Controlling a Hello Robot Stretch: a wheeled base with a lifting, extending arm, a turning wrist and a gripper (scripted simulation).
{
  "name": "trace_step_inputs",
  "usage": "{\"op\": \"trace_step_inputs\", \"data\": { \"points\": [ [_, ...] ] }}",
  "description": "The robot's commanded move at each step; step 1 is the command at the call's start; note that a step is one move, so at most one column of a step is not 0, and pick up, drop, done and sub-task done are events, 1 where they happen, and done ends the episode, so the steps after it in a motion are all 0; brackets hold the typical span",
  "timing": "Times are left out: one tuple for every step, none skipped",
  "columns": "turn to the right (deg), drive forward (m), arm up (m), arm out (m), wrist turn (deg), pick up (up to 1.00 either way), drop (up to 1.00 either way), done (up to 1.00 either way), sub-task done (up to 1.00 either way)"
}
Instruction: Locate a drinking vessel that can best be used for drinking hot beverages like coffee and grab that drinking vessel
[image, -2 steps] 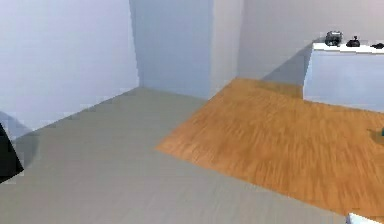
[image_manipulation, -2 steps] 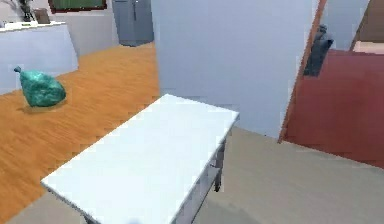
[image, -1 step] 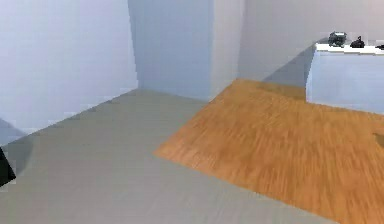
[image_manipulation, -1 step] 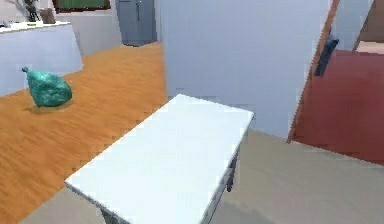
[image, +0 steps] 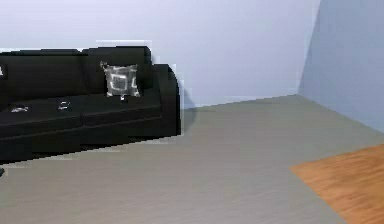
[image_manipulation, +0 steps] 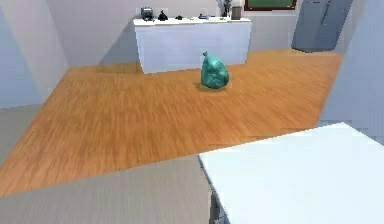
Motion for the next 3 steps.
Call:
{"op": "trace_step_inputs", "data": {
  "points": [
    [-15.0, 0.0, 0.0, 0.0, 0.0, 0.0, 0.0, 0.0, 0.0],
    [0.0, 0.2, 0.0, 0.0, 0.0, 0.0, 0.0, 0.0, 0.0],
    [45.0, 0.0, 0.0, 0.0, 0.0, 0.0, 0.0, 0.0, 0.0]
  ]
}}
